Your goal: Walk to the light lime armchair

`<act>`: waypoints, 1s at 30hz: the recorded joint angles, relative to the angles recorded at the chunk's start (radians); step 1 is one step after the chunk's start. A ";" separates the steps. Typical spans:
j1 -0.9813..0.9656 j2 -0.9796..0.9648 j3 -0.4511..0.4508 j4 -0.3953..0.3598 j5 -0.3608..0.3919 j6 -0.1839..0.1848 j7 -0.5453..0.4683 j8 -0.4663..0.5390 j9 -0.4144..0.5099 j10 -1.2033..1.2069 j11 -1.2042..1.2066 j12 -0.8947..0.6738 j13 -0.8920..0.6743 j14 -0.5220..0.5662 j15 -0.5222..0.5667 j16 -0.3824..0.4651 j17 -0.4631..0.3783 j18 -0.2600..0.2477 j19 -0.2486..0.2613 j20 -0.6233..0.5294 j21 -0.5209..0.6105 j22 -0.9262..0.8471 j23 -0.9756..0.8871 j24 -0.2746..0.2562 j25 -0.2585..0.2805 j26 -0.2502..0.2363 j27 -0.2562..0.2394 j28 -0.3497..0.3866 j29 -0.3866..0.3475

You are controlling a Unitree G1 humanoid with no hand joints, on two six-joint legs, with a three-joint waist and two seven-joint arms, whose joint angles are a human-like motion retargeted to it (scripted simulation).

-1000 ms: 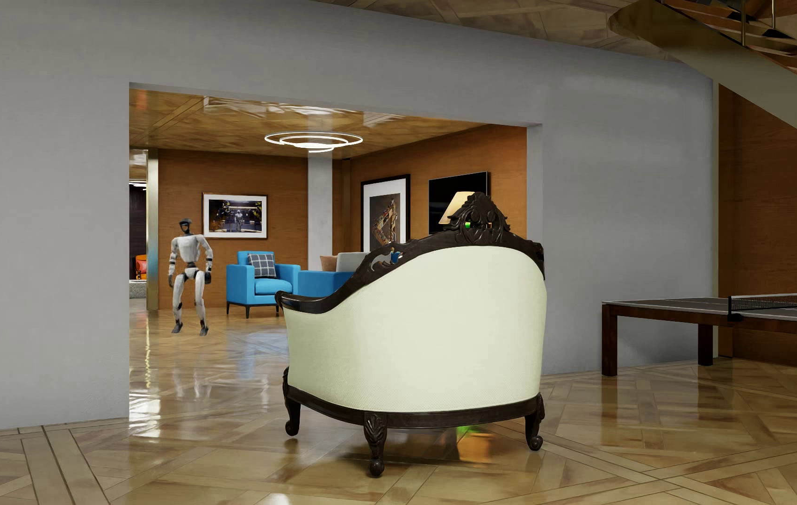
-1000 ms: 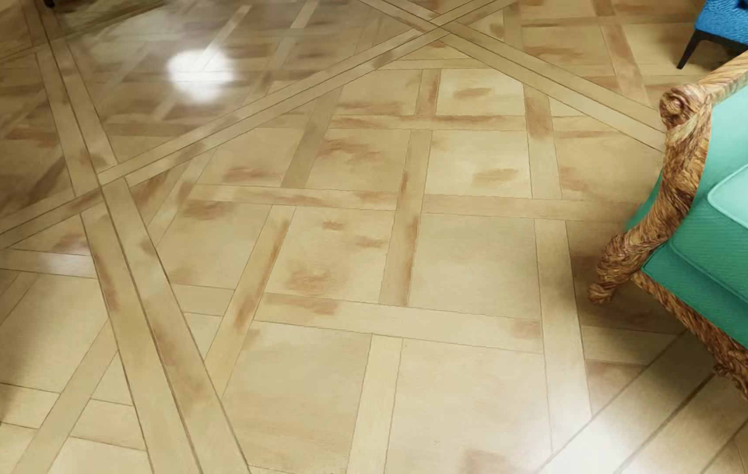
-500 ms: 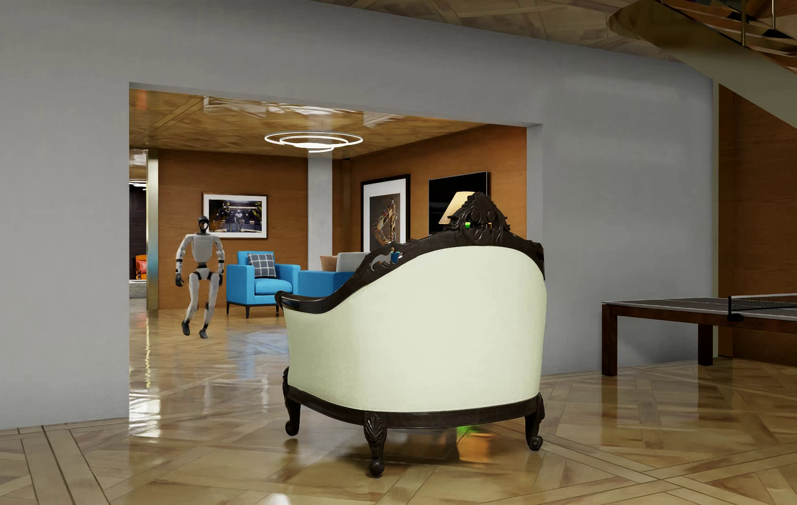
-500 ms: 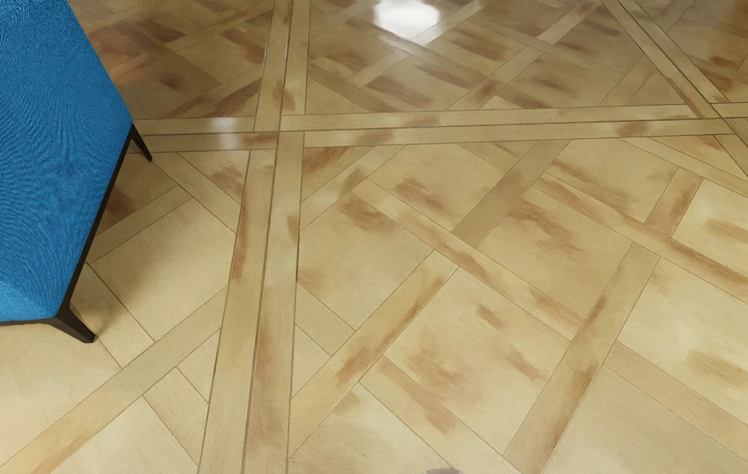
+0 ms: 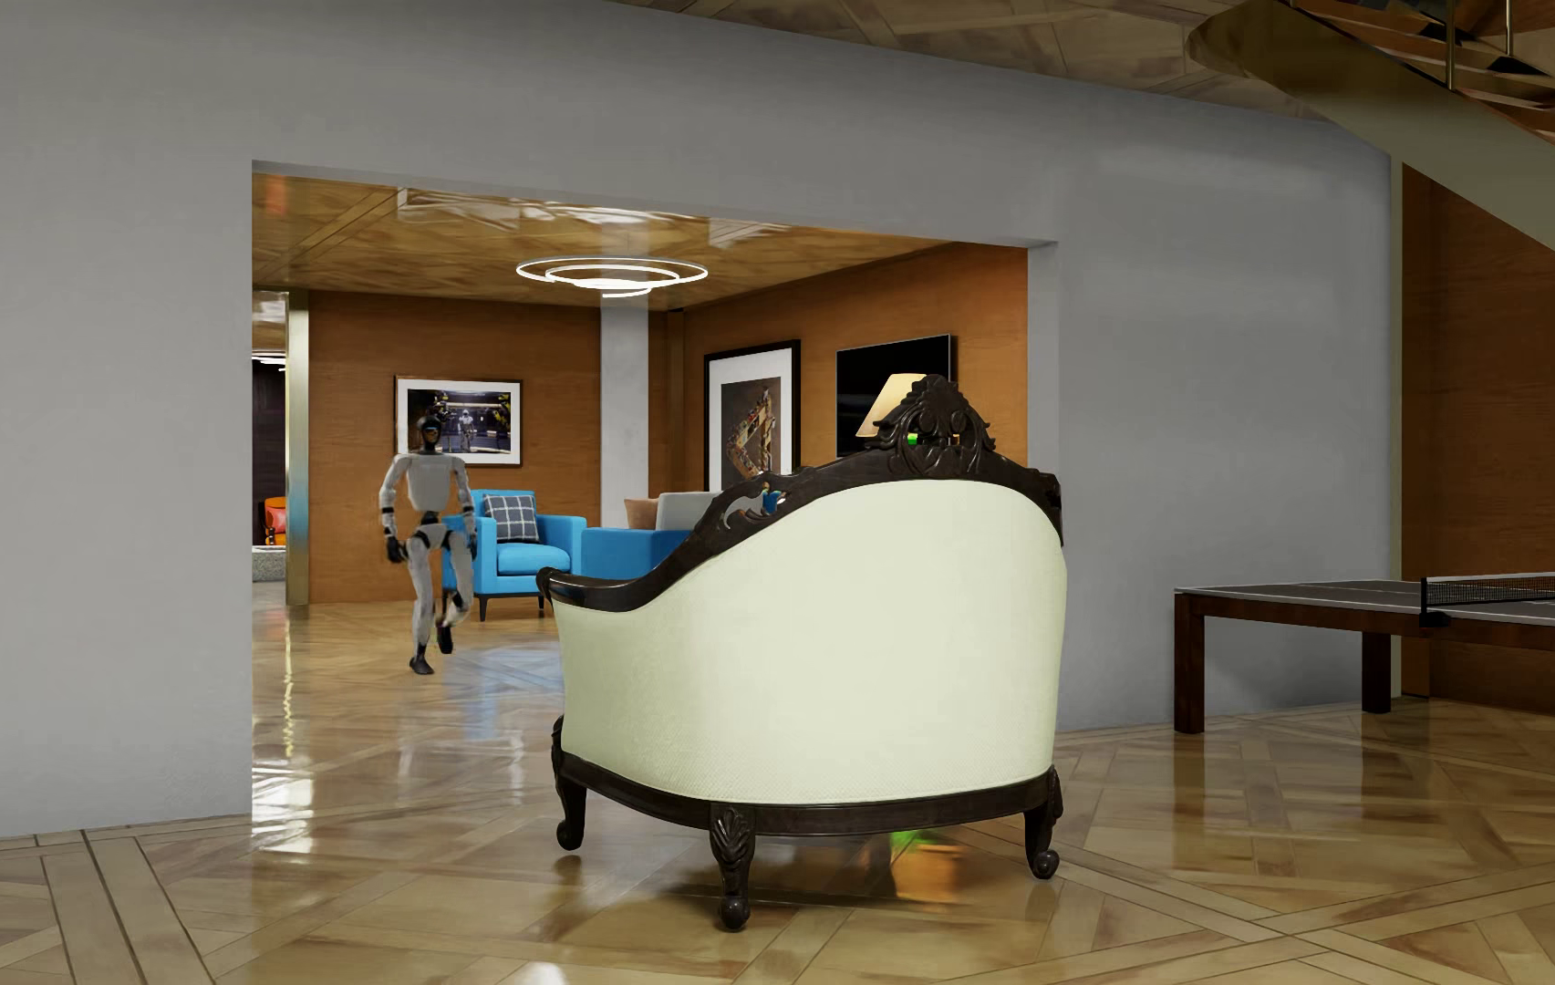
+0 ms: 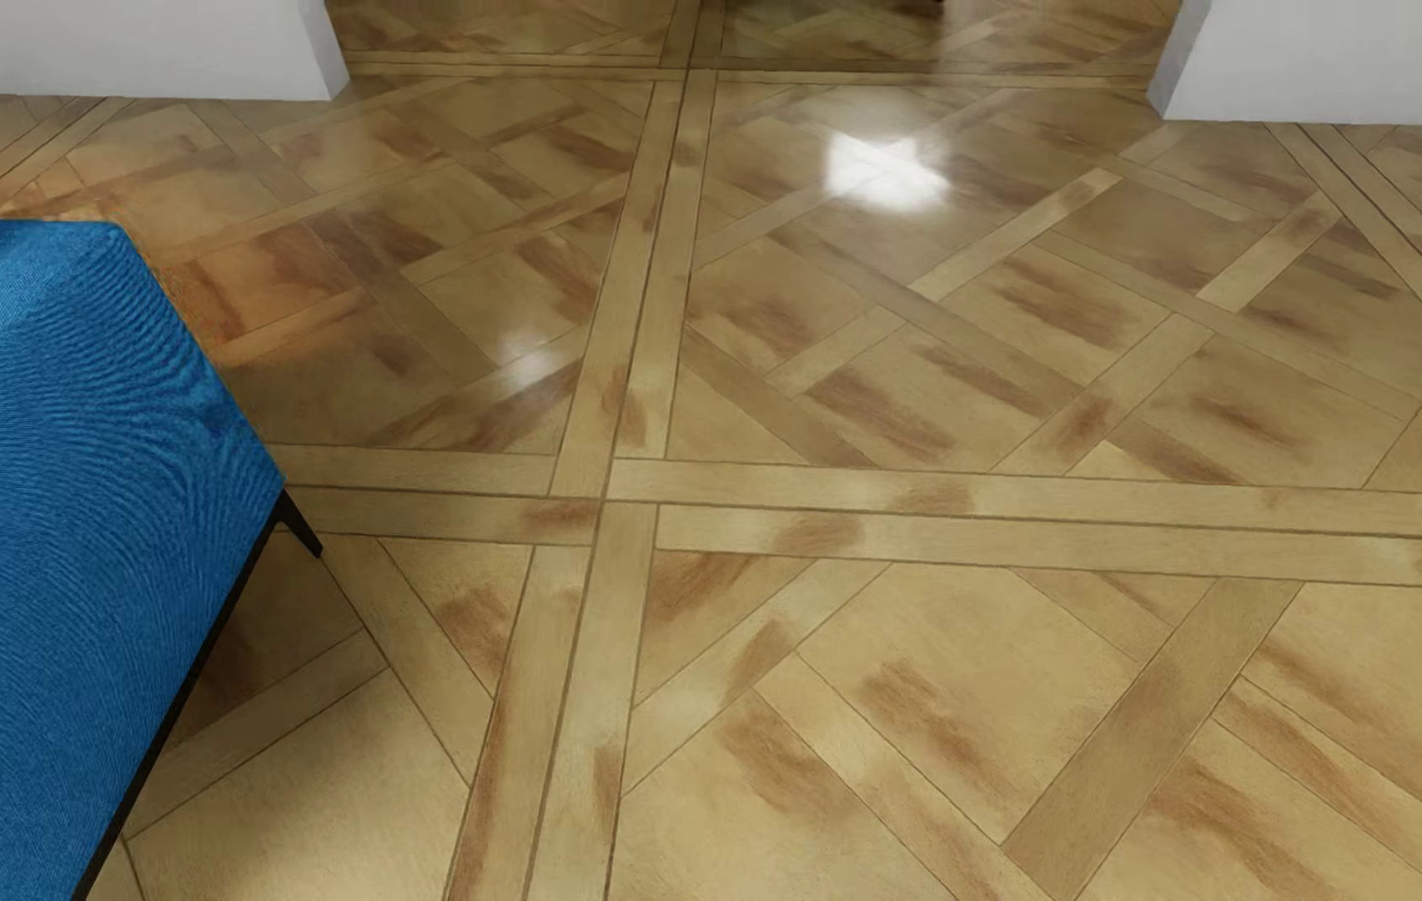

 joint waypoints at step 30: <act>0.196 -0.042 -0.129 0.064 -0.010 0.056 0.000 0.000 -0.026 0.062 0.069 -0.114 0.023 0.022 0.038 -0.045 0.004 0.000 0.000 -0.055 -0.039 0.075 0.192 0.000 0.000 0.000 0.000 0.000 0.000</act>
